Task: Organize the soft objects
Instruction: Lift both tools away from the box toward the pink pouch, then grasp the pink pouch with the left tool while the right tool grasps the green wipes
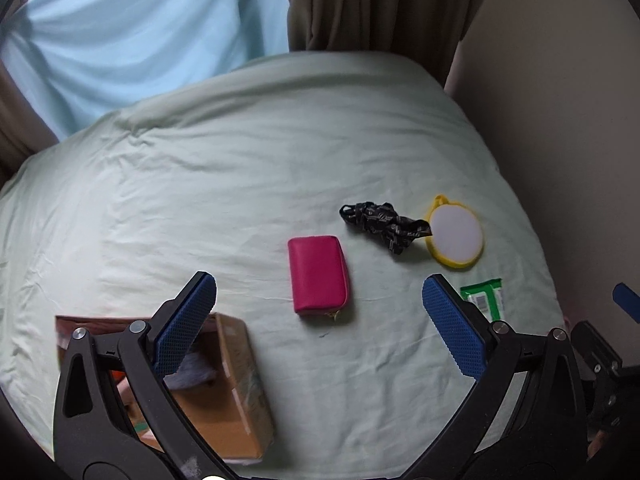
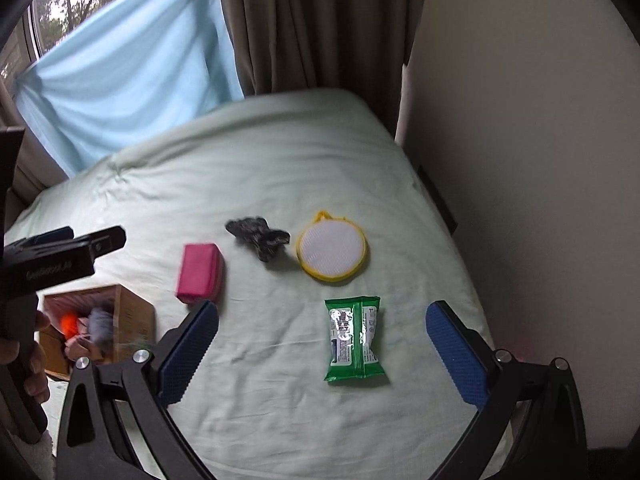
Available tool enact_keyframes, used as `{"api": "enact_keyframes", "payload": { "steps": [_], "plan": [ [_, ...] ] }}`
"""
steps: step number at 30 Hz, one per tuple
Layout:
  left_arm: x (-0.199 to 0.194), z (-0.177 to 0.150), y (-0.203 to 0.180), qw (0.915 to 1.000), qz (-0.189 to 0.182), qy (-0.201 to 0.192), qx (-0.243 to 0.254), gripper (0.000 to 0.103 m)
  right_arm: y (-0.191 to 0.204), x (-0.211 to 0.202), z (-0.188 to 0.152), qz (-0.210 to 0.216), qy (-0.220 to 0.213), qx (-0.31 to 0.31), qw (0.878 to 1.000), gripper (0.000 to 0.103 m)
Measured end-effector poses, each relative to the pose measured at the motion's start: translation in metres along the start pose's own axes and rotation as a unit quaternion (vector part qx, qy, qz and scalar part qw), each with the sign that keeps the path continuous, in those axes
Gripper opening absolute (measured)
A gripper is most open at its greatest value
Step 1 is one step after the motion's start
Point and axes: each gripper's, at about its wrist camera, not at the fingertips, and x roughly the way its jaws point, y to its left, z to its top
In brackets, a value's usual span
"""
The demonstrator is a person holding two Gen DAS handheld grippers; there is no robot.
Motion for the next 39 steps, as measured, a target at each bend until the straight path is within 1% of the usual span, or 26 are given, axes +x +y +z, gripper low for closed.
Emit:
{"api": "enact_keyframes", "payload": {
  "steps": [3,7,11,15,20,24,28,29,30,31,32,33,34,35,36,38,39],
  "plan": [
    [0.040,0.001,-0.005,0.9999,0.003,0.016,-0.005,0.103,-0.005,0.038,-0.003,-0.009,0.026,0.001,1.000,0.103],
    [0.094,0.001,-0.012,0.9993,0.011,0.034,-0.008,0.103,-0.012,0.083,-0.010,-0.002,0.055,0.013,0.998,0.103],
    [0.140,0.000,-0.015,0.9984,0.022,0.051,-0.012,0.103,-0.012,0.117,-0.019,-0.002,0.080,0.011,0.997,0.103],
    [0.183,-0.005,-0.013,0.9967,0.028,0.072,-0.024,0.103,-0.016,0.150,-0.033,-0.012,0.106,0.006,0.994,0.103],
    [0.222,-0.015,-0.006,0.9933,0.043,0.100,-0.039,0.103,-0.023,0.177,-0.047,-0.020,0.127,0.007,0.992,0.103],
    [0.248,-0.023,0.001,0.9903,0.044,0.119,-0.058,0.103,-0.028,0.192,-0.054,-0.023,0.137,0.007,0.990,0.103],
    [0.264,-0.026,-0.001,0.9897,0.042,0.127,-0.051,0.103,-0.030,0.200,-0.059,-0.023,0.140,0.000,0.990,0.103],
    [0.267,-0.026,-0.002,0.9896,0.043,0.129,-0.047,0.101,-0.029,0.201,-0.060,-0.023,0.141,0.002,0.990,0.103],
    [0.270,-0.026,-0.003,0.9895,0.043,0.131,-0.045,0.096,-0.028,0.201,-0.062,-0.022,0.140,0.002,0.990,0.097],
    [0.272,-0.026,-0.002,0.9895,0.042,0.131,-0.046,0.093,-0.028,0.202,-0.063,-0.020,0.140,0.002,0.990,0.092],
    [0.273,-0.025,-0.002,0.9893,0.039,0.131,-0.051,0.087,-0.027,0.203,-0.064,-0.020,0.141,0.001,0.990,0.080],
    [0.274,-0.024,-0.001,0.9891,0.034,0.132,-0.055,0.079,-0.027,0.205,-0.065,-0.022,0.144,0.000,0.989,0.074],
    [0.275,-0.023,-0.002,0.9890,0.030,0.135,-0.055,0.074,-0.027,0.206,-0.065,-0.024,0.143,-0.001,0.989,0.072],
    [0.275,-0.022,-0.003,0.9892,0.029,0.134,-0.051,0.066,-0.026,0.206,-0.066,-0.022,0.142,0.000,0.990,0.067],
    [0.274,-0.021,-0.004,0.9897,0.027,0.133,-0.047,0.061,-0.027,0.209,-0.063,-0.022,0.140,0.002,0.990,0.061],
    [0.271,-0.019,-0.008,0.9903,0.026,0.130,-0.040,0.057,-0.028,0.208,-0.063,-0.019,0.137,0.006,0.990,0.053],
    [0.270,-0.018,-0.009,0.9905,0.024,0.130,-0.038,0.055,-0.026,0.207,-0.061,-0.017,0.137,0.007,0.990,0.051]
  ]
}}
